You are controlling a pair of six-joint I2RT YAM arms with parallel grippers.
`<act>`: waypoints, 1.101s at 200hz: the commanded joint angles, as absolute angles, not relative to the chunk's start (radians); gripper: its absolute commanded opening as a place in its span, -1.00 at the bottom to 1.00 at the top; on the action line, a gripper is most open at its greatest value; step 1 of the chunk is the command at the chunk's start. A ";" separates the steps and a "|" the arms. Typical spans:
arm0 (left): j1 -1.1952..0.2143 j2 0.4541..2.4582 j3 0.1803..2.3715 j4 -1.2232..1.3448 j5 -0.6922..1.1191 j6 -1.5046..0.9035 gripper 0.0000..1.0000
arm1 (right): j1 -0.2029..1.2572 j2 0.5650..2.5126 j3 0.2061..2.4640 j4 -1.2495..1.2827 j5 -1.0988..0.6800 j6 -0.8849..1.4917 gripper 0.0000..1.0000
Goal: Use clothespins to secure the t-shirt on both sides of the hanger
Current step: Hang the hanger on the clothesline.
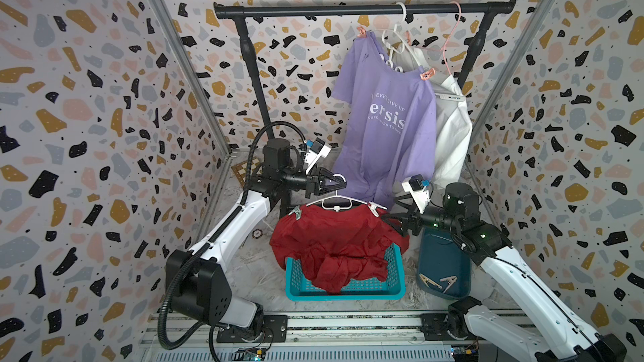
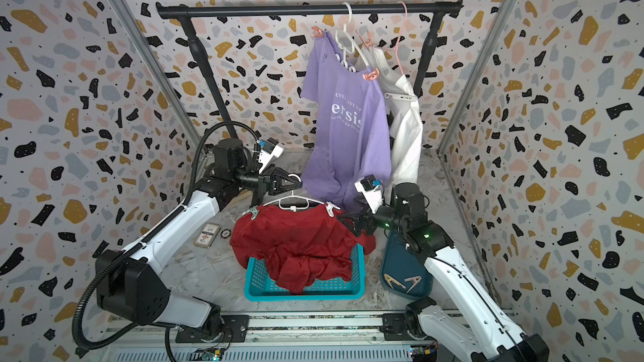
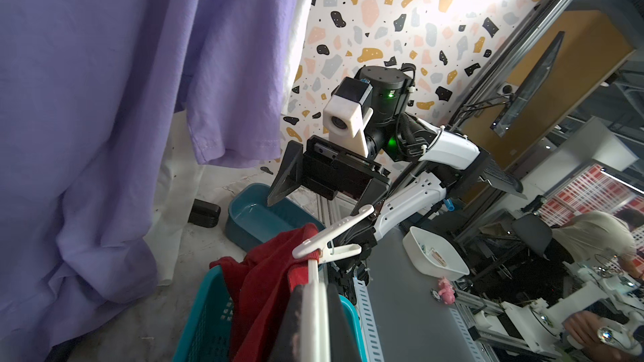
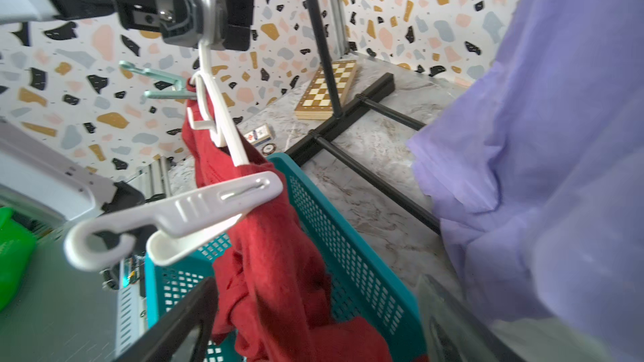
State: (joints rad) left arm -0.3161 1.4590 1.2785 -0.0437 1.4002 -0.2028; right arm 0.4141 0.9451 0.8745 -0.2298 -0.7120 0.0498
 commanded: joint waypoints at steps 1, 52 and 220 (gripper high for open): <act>-0.320 1.445 1.341 -0.077 1.471 -0.139 -1.00 | 0.411 0.952 0.878 -0.201 -0.881 0.032 0.72; -0.325 1.425 1.341 -0.107 1.470 -0.114 -1.00 | 0.447 0.976 0.872 -0.205 -0.946 0.031 0.40; -0.335 1.410 1.335 -0.124 1.382 -0.108 -0.80 | 0.497 1.094 0.939 -0.274 -0.924 0.027 -0.82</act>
State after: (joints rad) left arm -0.3298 1.4517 1.3174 -0.1390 1.4021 -0.1143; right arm 0.4892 1.1000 0.8902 -0.2405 -0.9314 0.0303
